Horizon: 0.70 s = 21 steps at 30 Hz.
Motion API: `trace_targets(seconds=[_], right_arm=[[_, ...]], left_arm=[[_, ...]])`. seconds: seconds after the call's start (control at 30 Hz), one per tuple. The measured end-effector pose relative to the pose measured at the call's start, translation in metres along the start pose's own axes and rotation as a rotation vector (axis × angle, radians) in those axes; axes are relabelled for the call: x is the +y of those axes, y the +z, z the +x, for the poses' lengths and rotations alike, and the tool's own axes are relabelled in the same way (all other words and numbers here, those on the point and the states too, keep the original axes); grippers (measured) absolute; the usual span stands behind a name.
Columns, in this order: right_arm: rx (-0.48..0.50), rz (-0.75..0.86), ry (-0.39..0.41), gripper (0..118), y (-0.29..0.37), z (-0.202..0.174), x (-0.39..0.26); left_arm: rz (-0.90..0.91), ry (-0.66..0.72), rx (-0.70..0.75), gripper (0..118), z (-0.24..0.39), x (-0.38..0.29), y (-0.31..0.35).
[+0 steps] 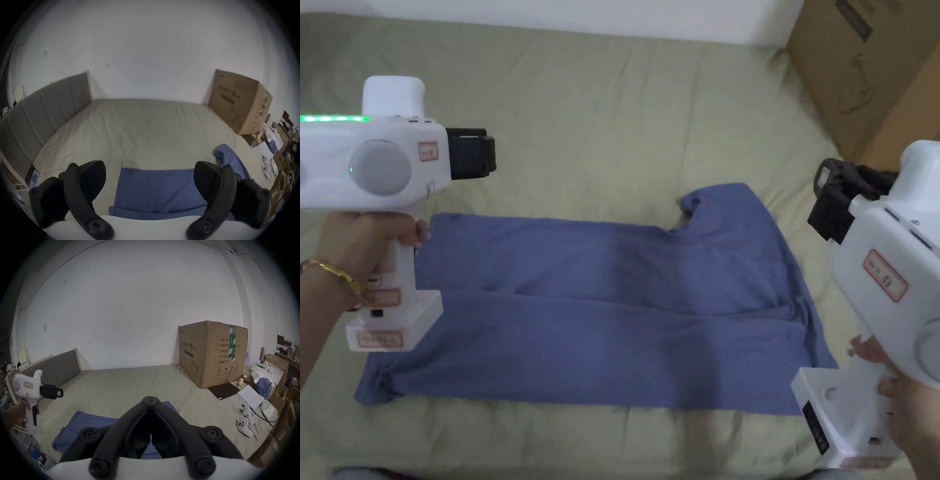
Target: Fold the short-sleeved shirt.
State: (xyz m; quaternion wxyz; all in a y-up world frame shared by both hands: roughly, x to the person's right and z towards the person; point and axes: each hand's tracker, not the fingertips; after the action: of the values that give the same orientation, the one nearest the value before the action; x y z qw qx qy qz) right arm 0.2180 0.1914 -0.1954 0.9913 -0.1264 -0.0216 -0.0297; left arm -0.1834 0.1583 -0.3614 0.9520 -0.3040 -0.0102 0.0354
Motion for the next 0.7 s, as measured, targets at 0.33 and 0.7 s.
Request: trace_targets(seconds=[0.33, 0.7], right_arm=[[-0.02, -0.118, -0.008, 0, -0.06, 0.003, -0.016], [-0.043, -0.23, 0.022, 0, -0.104, 0.009, -0.042]], left_arm=[[-0.483, 0.029, 0.202, 110, -0.044, -0.007, -0.162], [-0.587, 0.125, 0.181, 64, -0.073, -0.046, -0.216]])
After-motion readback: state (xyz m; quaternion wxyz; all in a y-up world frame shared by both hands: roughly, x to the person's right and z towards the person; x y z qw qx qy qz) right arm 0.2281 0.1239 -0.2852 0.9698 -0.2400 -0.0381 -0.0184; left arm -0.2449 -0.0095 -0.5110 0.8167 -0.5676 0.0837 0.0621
